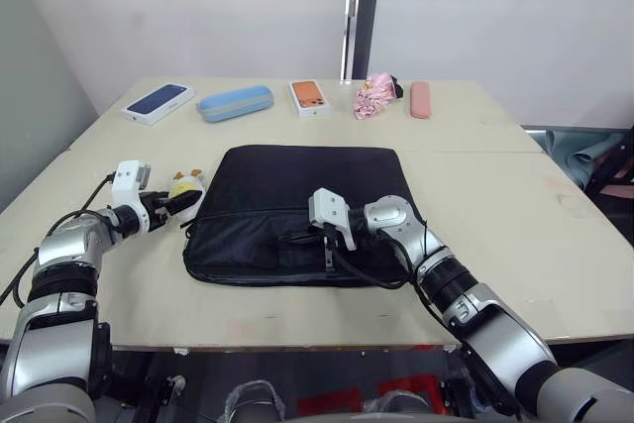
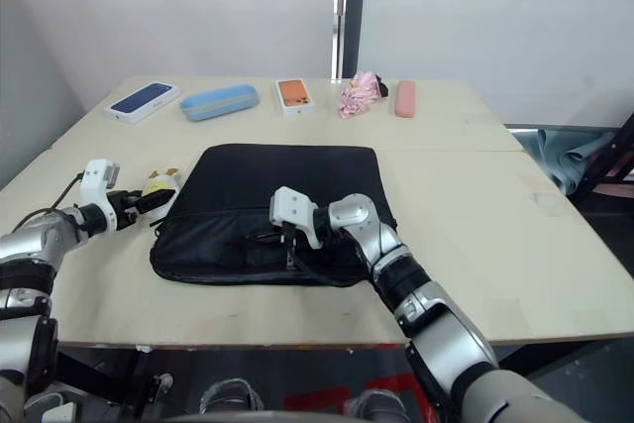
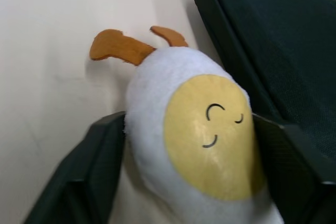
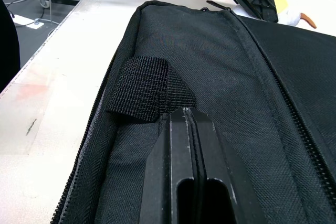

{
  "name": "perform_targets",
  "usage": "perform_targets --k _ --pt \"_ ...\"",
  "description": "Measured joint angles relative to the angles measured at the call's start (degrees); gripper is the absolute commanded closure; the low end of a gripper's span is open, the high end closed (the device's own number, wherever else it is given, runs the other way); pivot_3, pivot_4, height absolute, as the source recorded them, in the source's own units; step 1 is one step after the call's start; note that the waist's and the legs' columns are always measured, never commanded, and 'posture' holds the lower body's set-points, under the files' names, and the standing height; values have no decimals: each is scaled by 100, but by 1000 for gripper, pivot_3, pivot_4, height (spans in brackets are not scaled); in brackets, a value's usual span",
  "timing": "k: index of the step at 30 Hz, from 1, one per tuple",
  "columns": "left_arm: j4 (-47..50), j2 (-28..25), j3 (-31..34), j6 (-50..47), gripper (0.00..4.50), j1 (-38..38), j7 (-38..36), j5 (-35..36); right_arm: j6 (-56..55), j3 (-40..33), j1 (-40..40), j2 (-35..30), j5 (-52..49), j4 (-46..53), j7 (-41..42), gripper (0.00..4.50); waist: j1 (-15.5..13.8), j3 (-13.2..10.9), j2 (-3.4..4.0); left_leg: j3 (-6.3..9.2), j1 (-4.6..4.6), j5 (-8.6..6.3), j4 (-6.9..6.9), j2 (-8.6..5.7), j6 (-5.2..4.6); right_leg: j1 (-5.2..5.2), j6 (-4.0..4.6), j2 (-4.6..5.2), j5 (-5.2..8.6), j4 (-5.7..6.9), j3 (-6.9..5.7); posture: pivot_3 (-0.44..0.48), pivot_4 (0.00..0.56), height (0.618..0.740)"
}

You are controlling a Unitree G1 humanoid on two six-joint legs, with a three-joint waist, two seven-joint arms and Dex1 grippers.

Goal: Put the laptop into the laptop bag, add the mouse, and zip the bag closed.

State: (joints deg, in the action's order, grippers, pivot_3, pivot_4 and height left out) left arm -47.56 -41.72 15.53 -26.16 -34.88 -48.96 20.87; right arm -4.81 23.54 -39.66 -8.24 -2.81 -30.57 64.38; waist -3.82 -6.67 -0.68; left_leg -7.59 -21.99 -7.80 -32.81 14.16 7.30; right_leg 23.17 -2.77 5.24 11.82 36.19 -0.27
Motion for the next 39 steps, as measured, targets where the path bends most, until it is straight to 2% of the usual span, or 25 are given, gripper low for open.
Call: perform_targets --k 3,6,8,17,21,23,24,30,33,39 --pt "-2 -11 5 24 2988 -8 -132 -25 6 0 -1 1 0 2 6 4500 0 -5 8 0 1 -1 16 0 1 0 0 1 0 -8 -2 0 150 740" --pt "73 -68 63 -7 3975 77 -238 23 32 0 -6 16 -6 10 8 4500 5 -7 11 -2 2 -1 28 0 1 2 0 2 0 -13 -2 0 150 740" --pt "256 -115 167 -70 4466 252 -306 116 76 -10 -9 26 -19 26 10 4500 7 -8 13 -5 1 -1 46 0 2 9 0 1 0 -21 -3 0 150 740" --pt "2900 -756 968 -692 4466 2190 -810 828 298 10 -81 -30 -12 148 107 4500 22 -17 25 -26 -7 -1 101 6 12 33 4 -1 6 -69 1 0 150 740" --pt "4212 -788 1516 -840 4466 3111 -946 1220 411 15 -122 -29 -12 159 160 4500 39 -18 26 -44 -6 -1 103 6 12 35 3 -2 7 -82 5 0 150 740" --pt "4604 -796 1669 -860 4466 3343 -1000 1326 422 21 -144 -18 -9 141 163 4500 44 -17 25 -47 -5 -1 107 6 12 39 3 -2 7 -83 7 0 150 740" --pt "5129 -806 1762 -902 4466 3717 -1114 1453 420 44 -162 -1 -7 113 169 4500 60 -18 27 -54 -2 -1 112 5 12 40 3 -2 7 -84 9 0 150 740" --pt "6772 -1090 1704 -907 4466 5316 -1736 1478 420 58 -272 60 -9 -18 222 4500 106 -19 27 -61 -4 -1 148 8 12 60 -3 -3 11 -97 18 0 150 740" --pt "7183 -1147 1644 -839 4466 5650 -1908 1457 423 56 -290 83 -9 -44 227 4500 103 -19 29 -62 -4 -2 163 9 13 69 -4 -5 11 -97 21 0 150 740" --pt "7797 -1240 881 -142 4466 6040 -2201 995 422 55 -298 129 -8 -61 248 4500 135 -20 29 -71 -4 -2 171 9 13 80 -7 -11 13 -100 30 0 150 740"
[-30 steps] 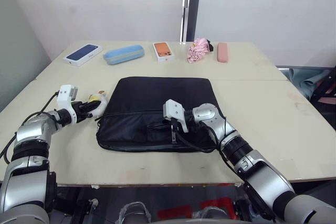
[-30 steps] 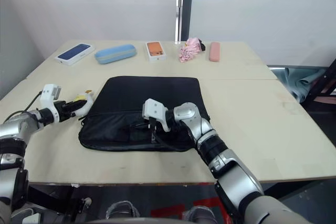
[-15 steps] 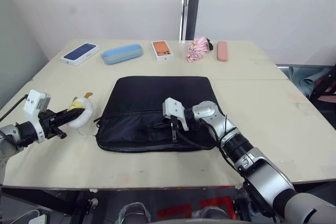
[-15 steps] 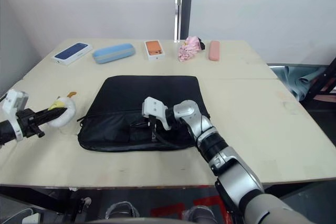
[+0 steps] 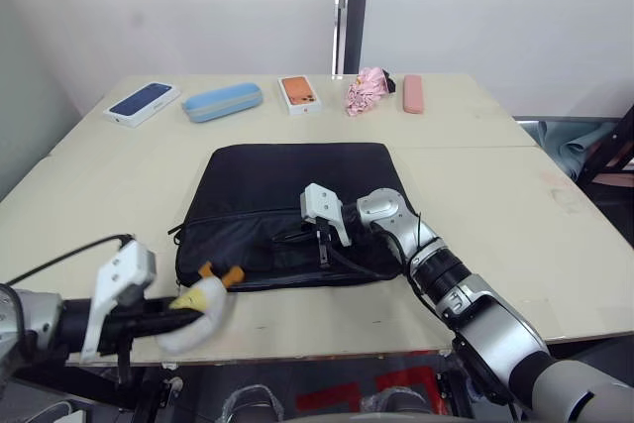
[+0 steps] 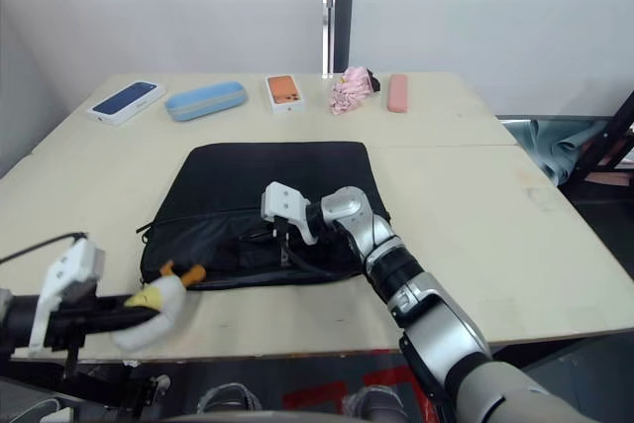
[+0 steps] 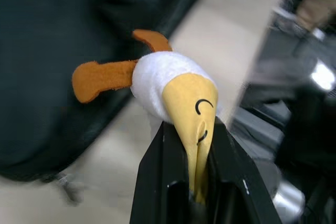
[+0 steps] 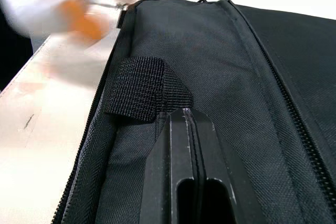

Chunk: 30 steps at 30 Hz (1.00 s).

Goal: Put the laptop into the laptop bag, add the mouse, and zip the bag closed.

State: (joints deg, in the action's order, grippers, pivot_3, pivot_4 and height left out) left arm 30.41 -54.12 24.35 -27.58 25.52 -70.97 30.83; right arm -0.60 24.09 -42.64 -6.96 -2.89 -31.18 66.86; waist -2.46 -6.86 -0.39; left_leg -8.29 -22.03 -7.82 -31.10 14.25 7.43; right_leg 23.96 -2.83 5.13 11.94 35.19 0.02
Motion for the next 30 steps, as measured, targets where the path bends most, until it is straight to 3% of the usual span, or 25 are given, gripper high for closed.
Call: perform_targets --k 14,20,30 --pt "-10 104 -2384 893 4466 -1582 -30 -921 17 2 1 39 16 -27 -11 4500 14 7 1 -25 9 1 -6 -2 1 -2 3 -8 -2 2 7 0 150 740" --pt "-354 621 -3438 1051 4466 -2681 12 -1356 57 -6 -16 63 36 -46 -59 4500 14 15 -5 -24 12 2 -25 -2 2 -6 4 -6 -3 21 8 0 150 740" --pt "-876 1247 -4190 1146 4466 -3329 86 -1631 66 -36 -76 96 39 -163 -75 4500 14 36 13 -24 13 3 -36 -2 2 -7 5 -5 -3 35 10 0 150 740"
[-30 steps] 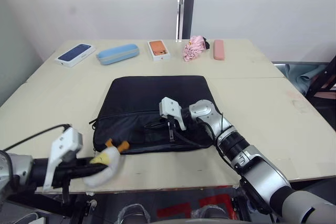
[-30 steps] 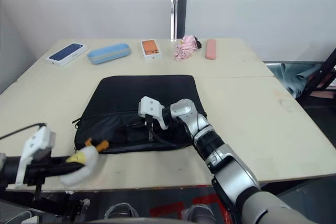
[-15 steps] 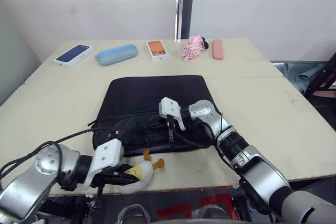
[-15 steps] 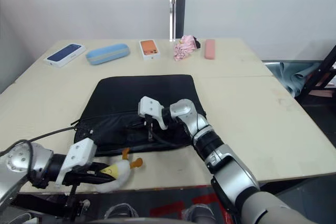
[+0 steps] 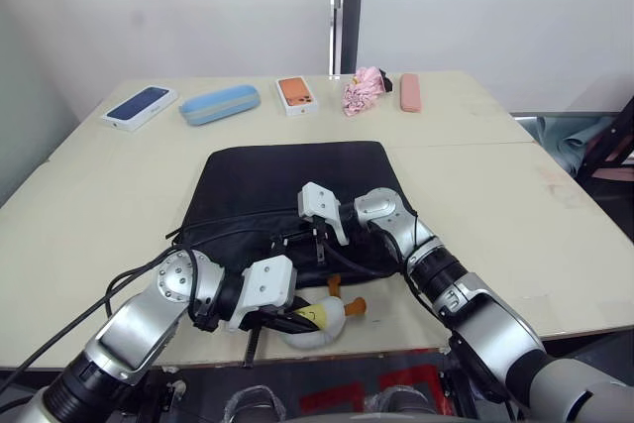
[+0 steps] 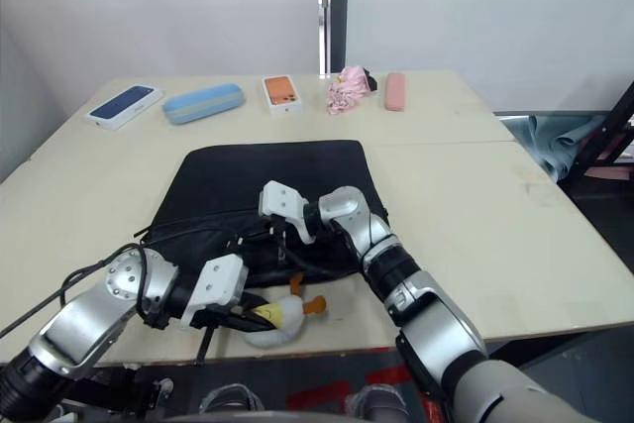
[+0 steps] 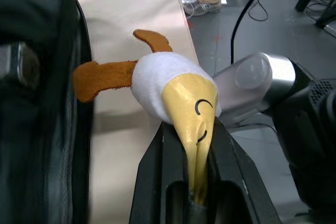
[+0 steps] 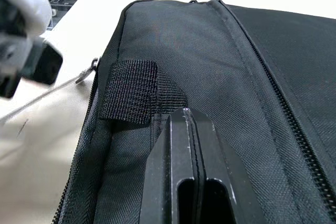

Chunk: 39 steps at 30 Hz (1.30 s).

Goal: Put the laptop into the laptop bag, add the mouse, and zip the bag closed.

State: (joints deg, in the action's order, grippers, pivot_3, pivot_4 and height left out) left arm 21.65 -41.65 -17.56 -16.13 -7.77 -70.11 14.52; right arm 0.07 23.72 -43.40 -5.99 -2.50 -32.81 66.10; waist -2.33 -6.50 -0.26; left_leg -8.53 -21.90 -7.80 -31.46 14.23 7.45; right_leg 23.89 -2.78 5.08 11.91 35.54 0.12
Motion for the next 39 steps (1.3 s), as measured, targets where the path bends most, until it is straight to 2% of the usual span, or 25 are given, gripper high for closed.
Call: perform_targets --k 5,6,7,11,16,24,30,34,36,39 --pt "-176 15 -56 49 4466 -59 53 -75 0 -17 0 2 1 -16 -23 4500 0 0 0 1 1 0 -2 0 0 0 0 1 0 6 -1 0 150 740" --pt "-178 14 -52 59 3601 -43 76 -75 0 -18 0 3 1 -20 -25 4500 0 1 1 1 1 0 -2 0 0 0 0 1 0 7 -1 0 150 740" --pt "-185 13 -51 74 3370 -22 89 -75 0 -18 0 4 1 -21 -25 4500 1 1 1 1 1 0 -2 0 0 0 0 1 0 7 -1 0 150 740" --pt "-253 -2 9 208 1978 165 159 -71 0 -25 -3 10 1 -32 -30 4500 1 1 2 3 1 0 -2 0 0 0 0 0 0 7 -2 0 150 740" --pt "-348 -131 207 203 105 375 167 26 0 -29 -4 14 2 -40 -50 4500 1 0 3 4 2 0 -2 0 0 1 0 0 0 11 -2 0 150 740" --pt "286 -627 881 -187 40 789 233 451 -2 -33 -7 13 2 -48 -52 4500 1 -2 6 5 1 0 -2 1 0 3 -1 0 0 12 -3 0 150 740" --pt "714 -746 1620 -678 40 1157 453 1078 -8 -33 -7 15 2 -48 -52 4500 1 -2 6 6 0 0 -2 2 0 5 -1 -2 1 13 -3 0 150 740" --pt "962 -999 2387 -1001 40 1563 441 1550 -5 -64 -8 18 -32 -50 -49 4500 5 -3 7 6 -3 0 -2 2 0 8 -1 -3 1 11 -2 0 150 740" --pt "961 -1276 3113 -1190 40 1761 368 1798 119 -194 -16 24 -165 -42 -48 4500 -17 -10 9 10 -7 -1 -2 2 0 11 -1 -3 1 13 -5 0 150 740" --pt "901 -1482 3730 -1304 40 1781 257 1984 657 -475 -5 -2 -459 153 -36 4500 -53 -24 14 7 -9 -1 -2 -2 0 10 -1 0 1 9 -2 0 150 740"
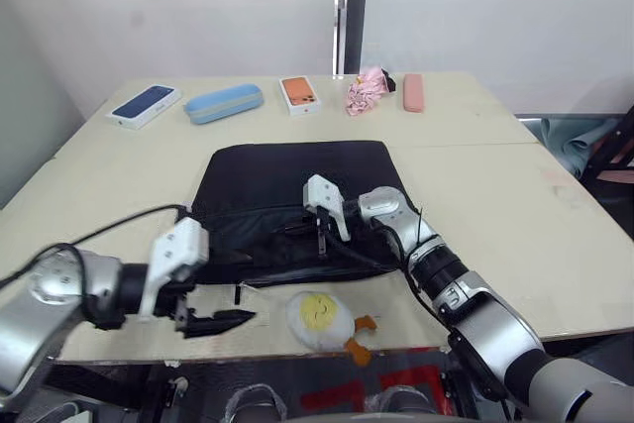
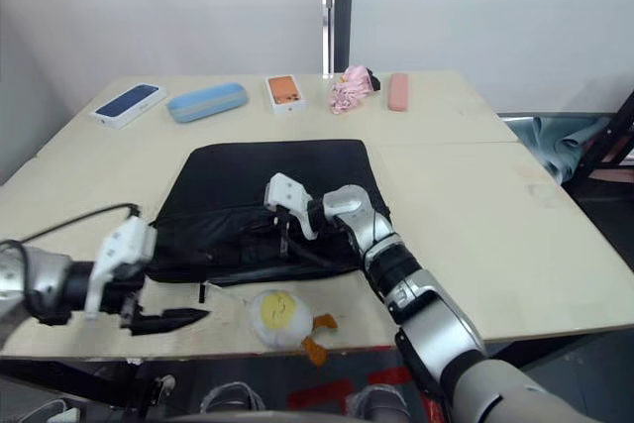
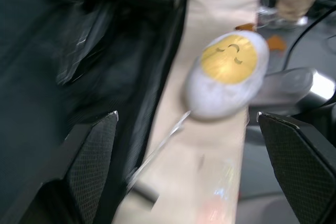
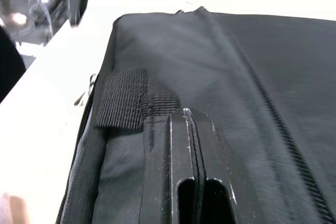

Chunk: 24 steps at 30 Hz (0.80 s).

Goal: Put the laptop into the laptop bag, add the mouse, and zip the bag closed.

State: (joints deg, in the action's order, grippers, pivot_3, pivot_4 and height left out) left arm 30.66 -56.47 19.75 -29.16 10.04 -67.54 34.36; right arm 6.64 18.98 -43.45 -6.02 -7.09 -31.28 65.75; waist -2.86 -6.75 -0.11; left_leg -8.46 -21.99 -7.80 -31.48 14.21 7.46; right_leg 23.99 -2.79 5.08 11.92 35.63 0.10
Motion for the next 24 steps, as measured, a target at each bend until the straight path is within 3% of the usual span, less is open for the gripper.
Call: perform_targets --k 4,9,13,16,22,24 --pt "-621 -199 469 -226 40 -511 48 195 1318 -385 117 -378 -737 1082 146 4500 -51 -45 -1 3 -11 1 0 5 1 10 0 -9 0 -5 -3 0 150 740" --pt "-1075 -275 379 -298 40 -1177 125 200 2442 -803 154 -1047 -1438 2400 236 4500 -36 -45 0 4 -47 10 -1 5 20 25 -6 -19 6 -46 -1 0 150 740" --pt "-1221 -215 36 -313 1207 -1682 154 193 2925 -1031 254 -1630 -1804 3042 276 4500 -65 -44 -2 17 -73 28 -1 7 6 38 -11 -22 8 -47 -18 0 150 740" --pt "-1485 21 -440 -283 2210 -2191 171 115 3232 -1313 395 -2157 -2070 3418 313 3743 -135 -44 -2 18 -79 28 -9 7 3 43 -6 -20 11 -40 -18 0 150 740" --pt "-2346 942 -1695 59 4468 -3412 170 -392 3710 -1759 661 -3039 -2660 4272 358 1581 -260 -45 -2 19 -76 -2 -72 6 12 42 -8 -11 8 19 0 0 150 740" --pt "-2729 1199 -2024 263 4500 -3702 101 -621 3851 -1814 763 -3270 -2829 4578 397 872 -269 -45 -2 20 -74 -1 -91 4 10 42 -9 -9 7 37 5 0 150 740"
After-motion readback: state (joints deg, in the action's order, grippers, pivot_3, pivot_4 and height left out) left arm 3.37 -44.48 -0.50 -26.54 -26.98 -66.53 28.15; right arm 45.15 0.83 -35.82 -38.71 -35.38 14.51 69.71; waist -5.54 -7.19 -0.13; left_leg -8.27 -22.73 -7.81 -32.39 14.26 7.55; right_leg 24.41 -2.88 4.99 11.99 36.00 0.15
